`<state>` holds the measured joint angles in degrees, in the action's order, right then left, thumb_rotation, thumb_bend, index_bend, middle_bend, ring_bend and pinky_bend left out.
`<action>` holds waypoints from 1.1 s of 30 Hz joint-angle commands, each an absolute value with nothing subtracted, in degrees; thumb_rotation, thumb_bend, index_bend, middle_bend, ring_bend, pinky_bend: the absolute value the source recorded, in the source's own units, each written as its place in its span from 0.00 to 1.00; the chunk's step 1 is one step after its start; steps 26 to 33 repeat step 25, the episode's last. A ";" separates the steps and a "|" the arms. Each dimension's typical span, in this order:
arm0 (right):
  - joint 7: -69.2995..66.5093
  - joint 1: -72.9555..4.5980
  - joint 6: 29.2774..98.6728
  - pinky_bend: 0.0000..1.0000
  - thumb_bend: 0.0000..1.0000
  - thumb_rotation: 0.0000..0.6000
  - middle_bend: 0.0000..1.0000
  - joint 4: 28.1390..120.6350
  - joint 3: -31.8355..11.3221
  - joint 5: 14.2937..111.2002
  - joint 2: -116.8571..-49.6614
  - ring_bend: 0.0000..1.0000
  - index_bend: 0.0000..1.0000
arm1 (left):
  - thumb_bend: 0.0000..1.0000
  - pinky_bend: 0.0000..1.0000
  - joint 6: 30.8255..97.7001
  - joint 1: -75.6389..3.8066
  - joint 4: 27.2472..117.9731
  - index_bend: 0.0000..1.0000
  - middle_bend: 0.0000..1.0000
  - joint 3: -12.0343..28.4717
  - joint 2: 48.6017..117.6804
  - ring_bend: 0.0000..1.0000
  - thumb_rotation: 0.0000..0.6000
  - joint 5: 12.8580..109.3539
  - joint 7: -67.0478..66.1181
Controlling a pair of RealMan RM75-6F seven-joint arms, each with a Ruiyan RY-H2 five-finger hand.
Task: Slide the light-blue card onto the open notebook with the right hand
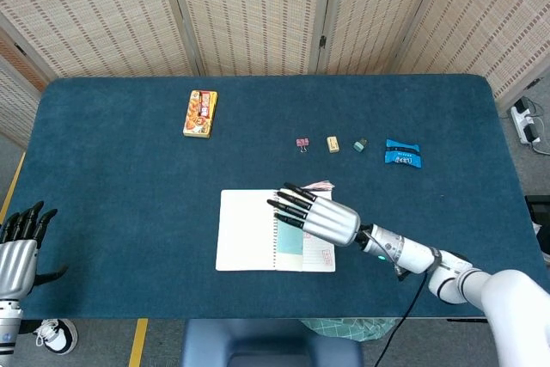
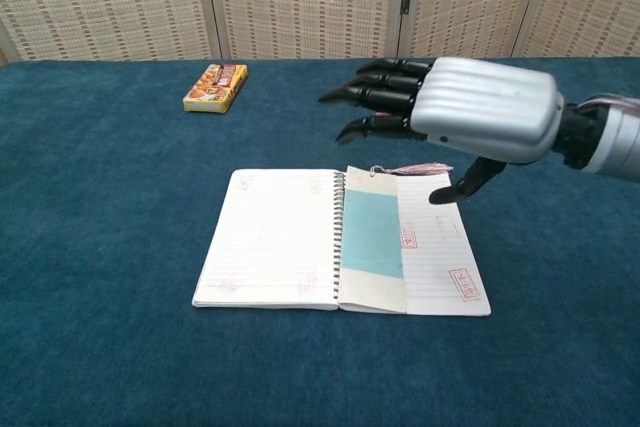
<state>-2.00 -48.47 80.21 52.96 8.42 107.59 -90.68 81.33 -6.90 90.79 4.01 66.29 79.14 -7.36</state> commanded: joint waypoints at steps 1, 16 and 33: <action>-3.26 -43.94 81.93 0.00 0.13 1.00 0.00 60.42 6.46 102.26 -85.91 0.00 0.14 | 0.19 0.00 81.28 -6.93 90.79 0.16 0.00 4.00 66.34 0.00 1.00 79.11 -7.46; 5.99 -18.64 87.46 0.00 0.00 1.00 0.00 87.01 7.27 75.52 -71.31 0.00 0.00 | 0.19 0.00 82.17 -7.41 88.44 0.14 0.00 3.42 67.05 0.00 1.00 82.65 -4.74; 8.15 -13.76 87.23 0.00 0.00 1.00 0.00 92.53 5.11 71.74 -67.24 0.00 0.00 | 0.19 0.00 81.88 -7.92 88.24 0.12 0.00 2.86 67.96 0.00 1.00 83.97 -5.55</action>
